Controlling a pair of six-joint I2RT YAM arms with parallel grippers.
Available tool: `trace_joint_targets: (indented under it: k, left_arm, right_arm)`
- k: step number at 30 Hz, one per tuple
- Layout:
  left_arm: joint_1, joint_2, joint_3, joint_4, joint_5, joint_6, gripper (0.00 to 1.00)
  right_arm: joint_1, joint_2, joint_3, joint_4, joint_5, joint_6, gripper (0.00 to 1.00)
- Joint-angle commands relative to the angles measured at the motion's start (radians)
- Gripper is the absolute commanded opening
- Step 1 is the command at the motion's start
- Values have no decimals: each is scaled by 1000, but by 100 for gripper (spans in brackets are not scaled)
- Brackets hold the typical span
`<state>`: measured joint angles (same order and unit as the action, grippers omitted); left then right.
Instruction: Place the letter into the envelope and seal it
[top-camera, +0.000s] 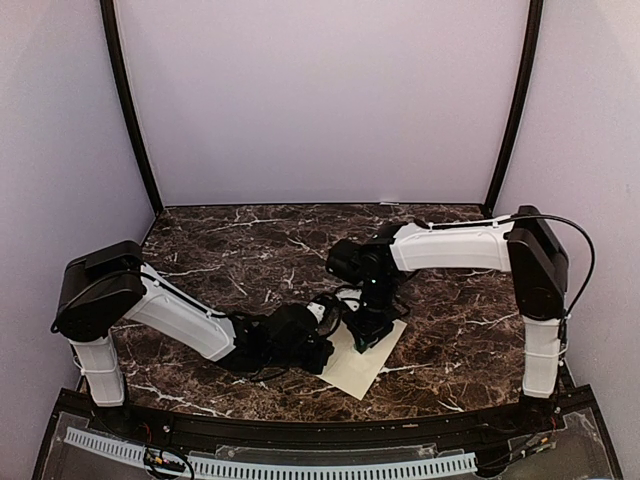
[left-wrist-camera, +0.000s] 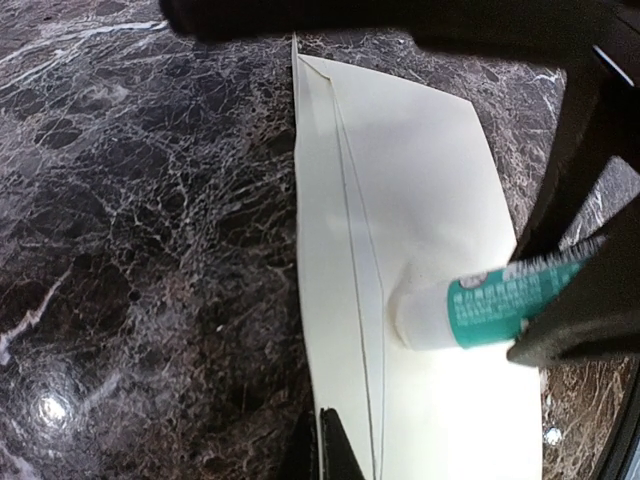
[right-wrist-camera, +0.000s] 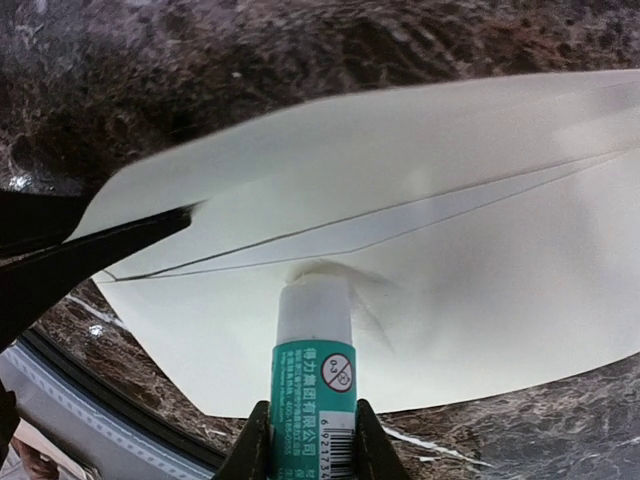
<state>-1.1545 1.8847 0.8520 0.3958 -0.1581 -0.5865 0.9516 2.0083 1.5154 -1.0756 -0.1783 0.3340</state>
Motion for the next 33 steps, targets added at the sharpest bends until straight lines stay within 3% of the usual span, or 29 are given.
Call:
trace_joint_targets:
  k: [1, 6, 28, 33]
  left_arm:
    - [-7, -30, 13, -28, 1, 17, 0]
    - [-8, -30, 15, -32, -5, 19, 0]
    - [-8, -26, 21, -49, -40, -11, 0]
    - [-8, -27, 21, -55, -43, -13, 0]
  right_arm:
    - [-57, 54, 16, -17, 191, 7, 0]
    - [-76, 71, 38, -28, 273, 6, 0]
    - [68, 20, 40, 26, -115, 26, 0]
    - [58, 6, 9, 21, -56, 26, 0]
